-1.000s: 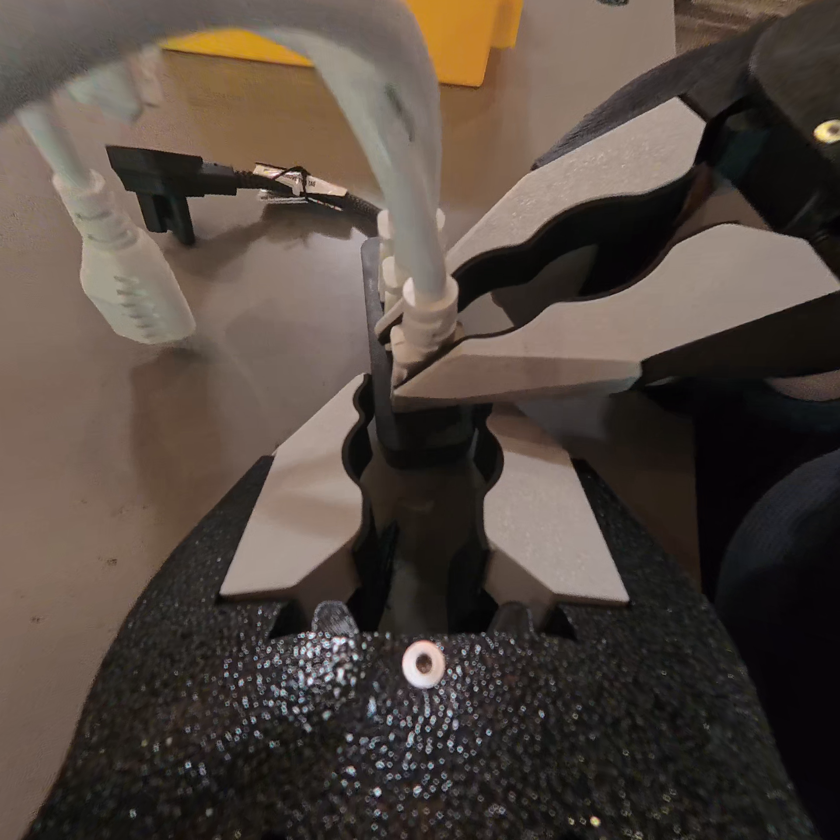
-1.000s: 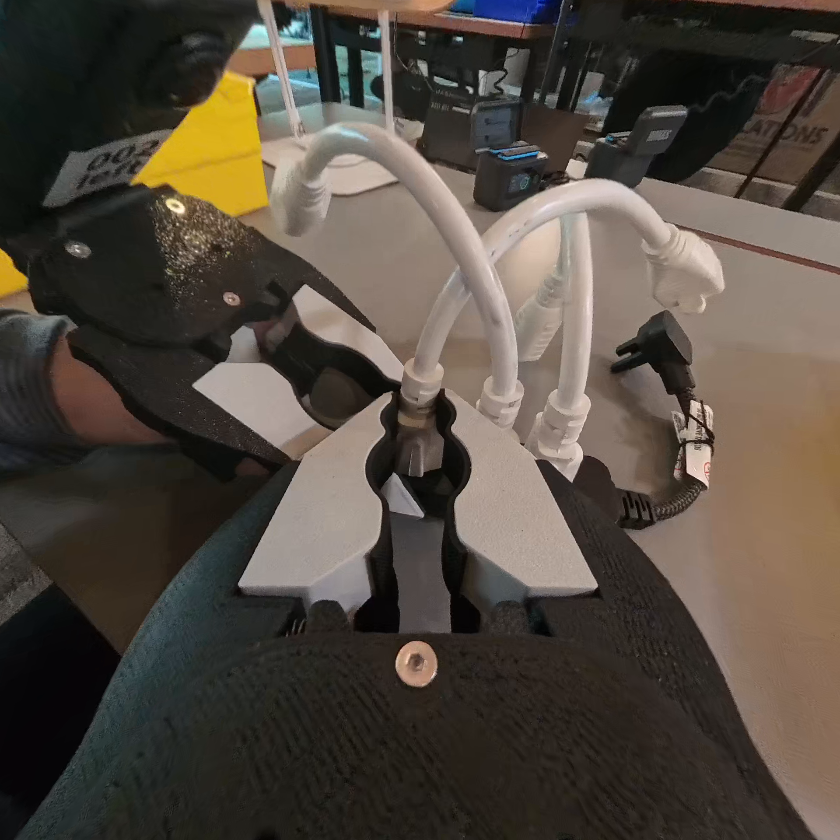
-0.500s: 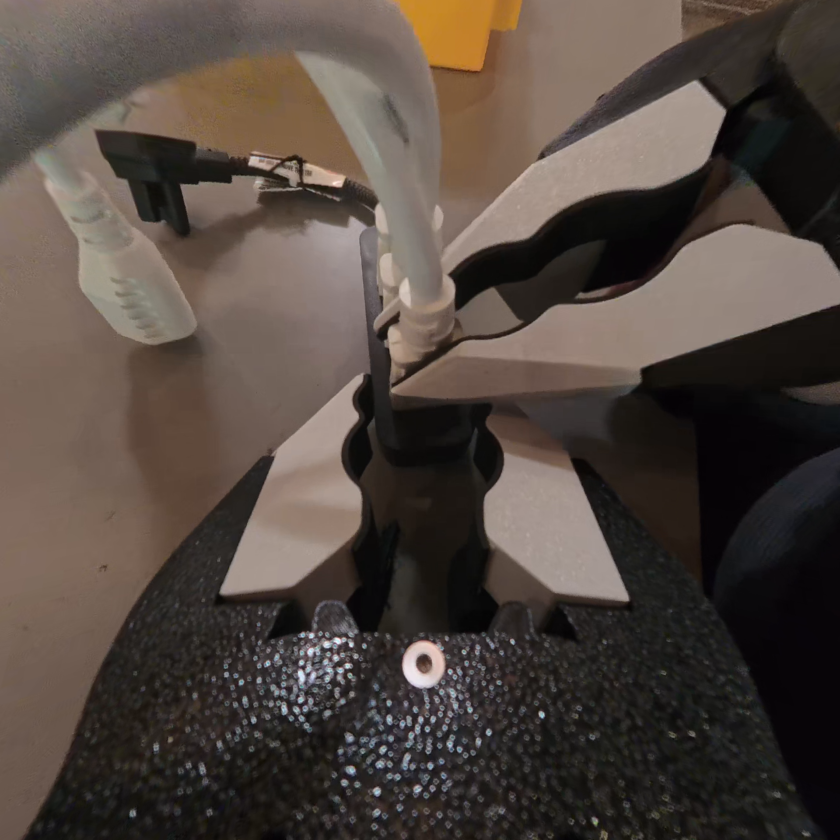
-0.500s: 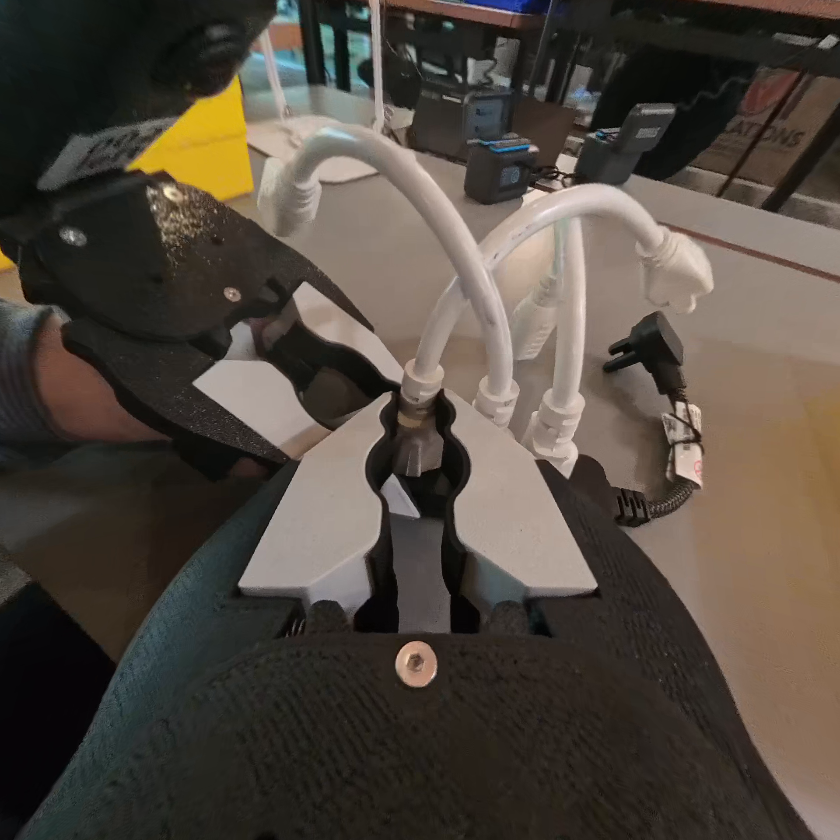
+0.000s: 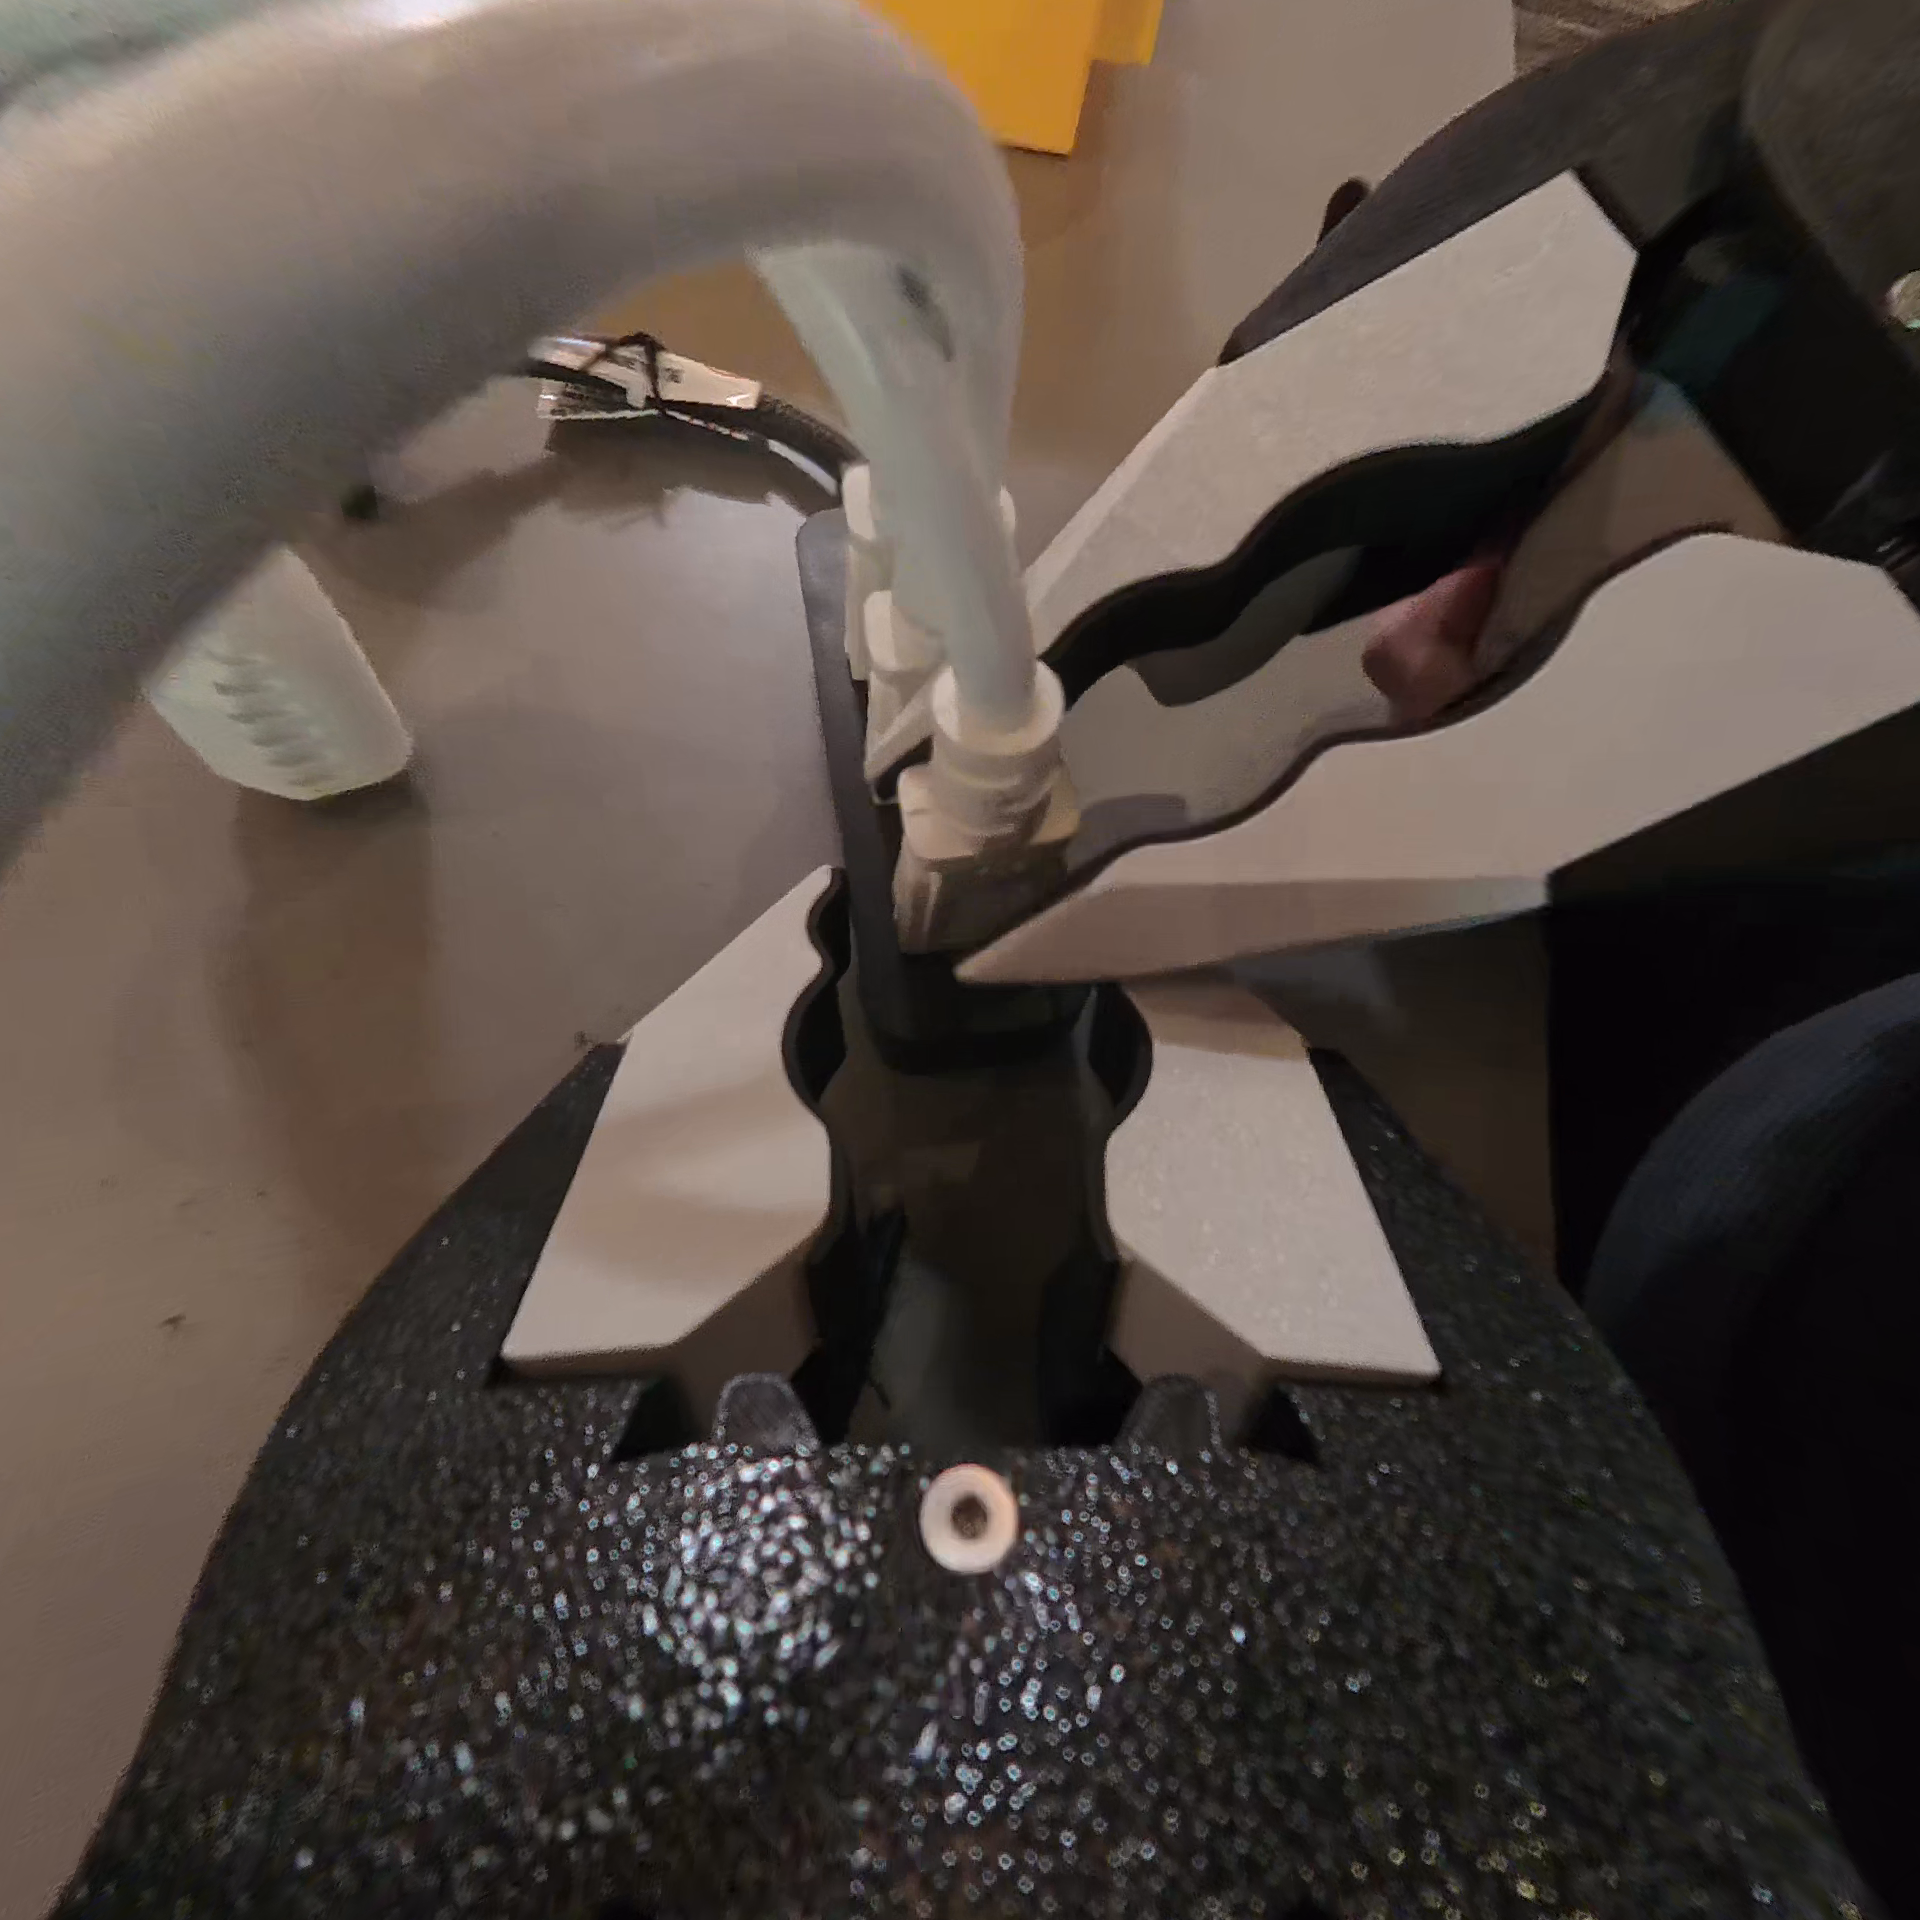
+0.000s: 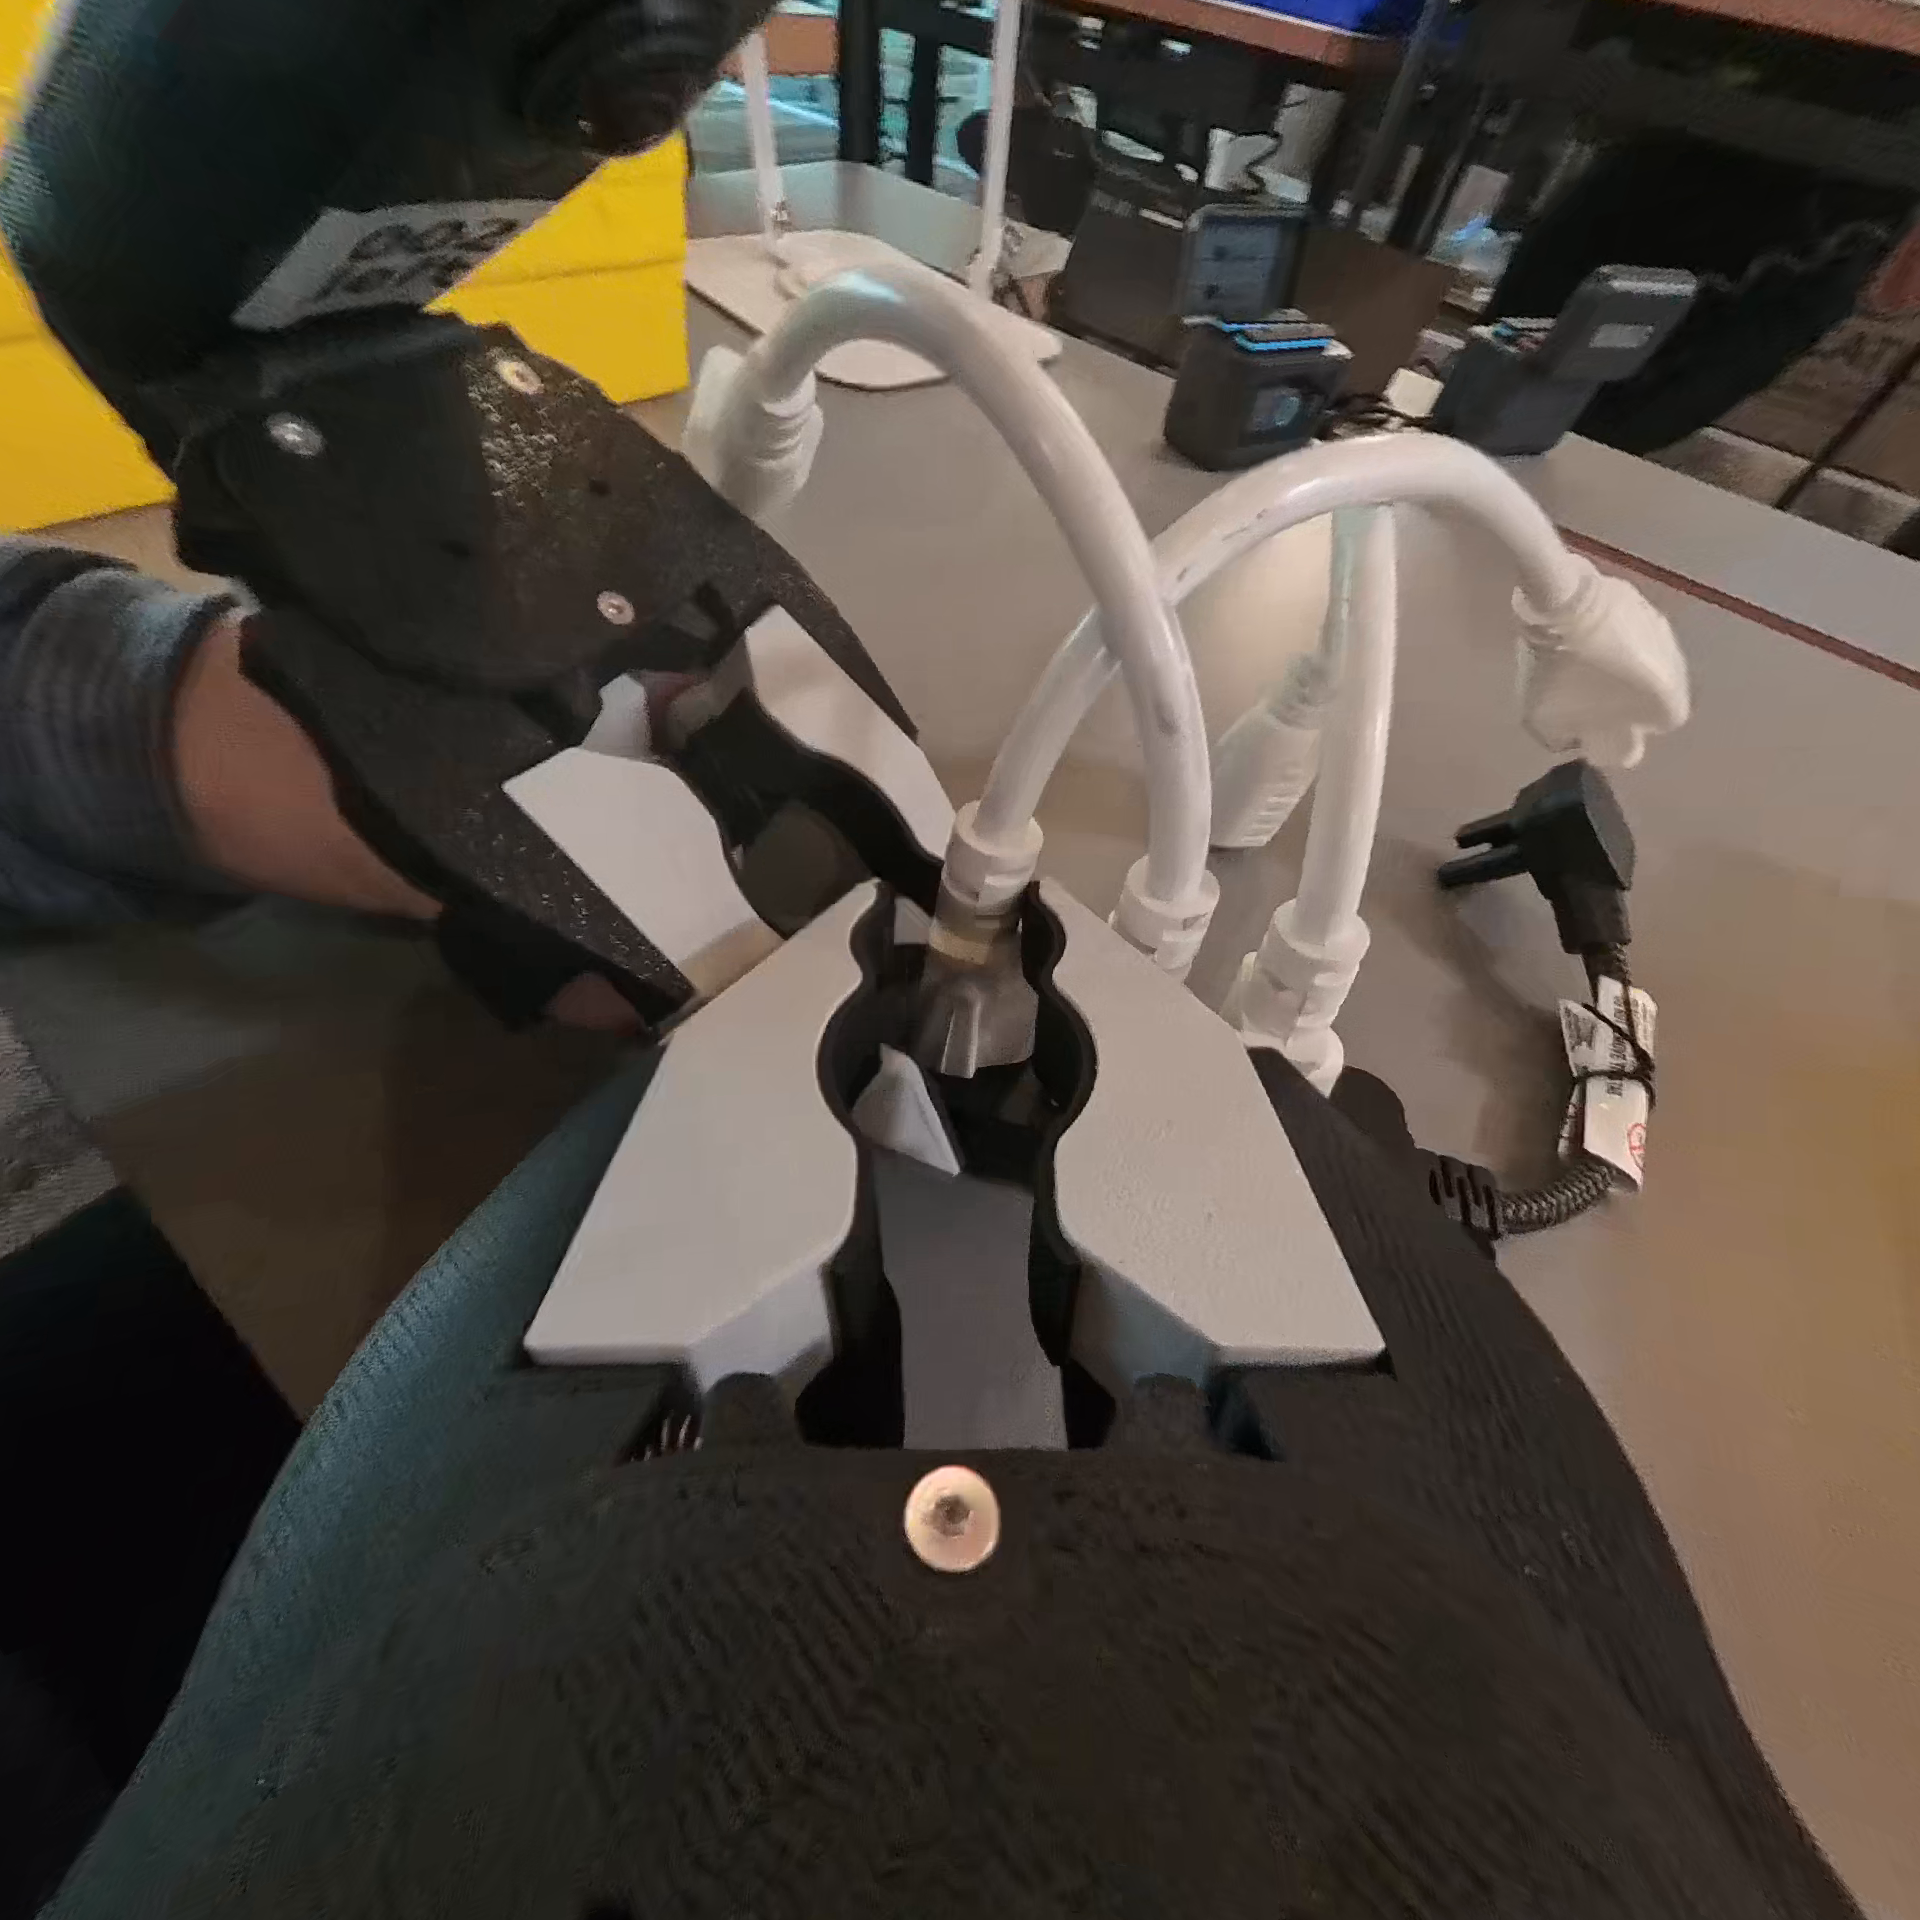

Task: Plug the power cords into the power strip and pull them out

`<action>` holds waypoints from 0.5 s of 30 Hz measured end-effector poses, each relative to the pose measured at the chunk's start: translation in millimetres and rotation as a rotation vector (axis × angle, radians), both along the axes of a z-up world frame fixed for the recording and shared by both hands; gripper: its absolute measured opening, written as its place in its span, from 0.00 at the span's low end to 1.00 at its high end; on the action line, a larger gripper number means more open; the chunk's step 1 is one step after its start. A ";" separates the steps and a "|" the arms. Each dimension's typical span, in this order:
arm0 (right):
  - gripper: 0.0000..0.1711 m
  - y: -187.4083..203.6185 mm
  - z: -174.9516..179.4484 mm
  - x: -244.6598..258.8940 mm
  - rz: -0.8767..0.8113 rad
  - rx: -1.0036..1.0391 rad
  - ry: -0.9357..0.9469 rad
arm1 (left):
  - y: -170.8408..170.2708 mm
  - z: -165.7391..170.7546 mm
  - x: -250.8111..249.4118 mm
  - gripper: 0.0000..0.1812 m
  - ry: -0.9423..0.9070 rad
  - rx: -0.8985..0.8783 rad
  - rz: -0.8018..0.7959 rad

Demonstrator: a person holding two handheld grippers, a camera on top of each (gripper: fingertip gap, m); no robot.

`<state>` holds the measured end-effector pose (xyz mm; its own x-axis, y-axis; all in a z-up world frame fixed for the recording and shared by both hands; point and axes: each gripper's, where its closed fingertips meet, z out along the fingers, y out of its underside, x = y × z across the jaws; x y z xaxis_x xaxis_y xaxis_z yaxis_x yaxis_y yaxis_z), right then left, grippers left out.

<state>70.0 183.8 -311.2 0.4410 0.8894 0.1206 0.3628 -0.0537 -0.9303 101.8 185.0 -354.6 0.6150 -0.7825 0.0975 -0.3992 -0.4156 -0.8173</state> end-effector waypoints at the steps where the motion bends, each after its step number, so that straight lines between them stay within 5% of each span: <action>1: 0.14 -3.2 0.0 2.1 0.012 -0.005 -0.006 | -2.0 -1.3 1.4 0.26 -0.001 -0.017 -0.010; 7: 0.22 -19.4 20.8 36.1 -0.011 0.390 -0.006 | 0.7 3.0 -8.4 0.37 -0.074 -0.064 0.034; 10: 0.24 -4.2 37.9 59.6 -0.164 0.618 -0.042 | -0.5 10.5 -13.6 0.41 -0.150 -0.081 0.032; 15: 0.41 45.9 62.8 75.4 -0.298 0.605 0.045 | 1.2 20.6 -17.3 0.50 -0.212 -0.047 0.048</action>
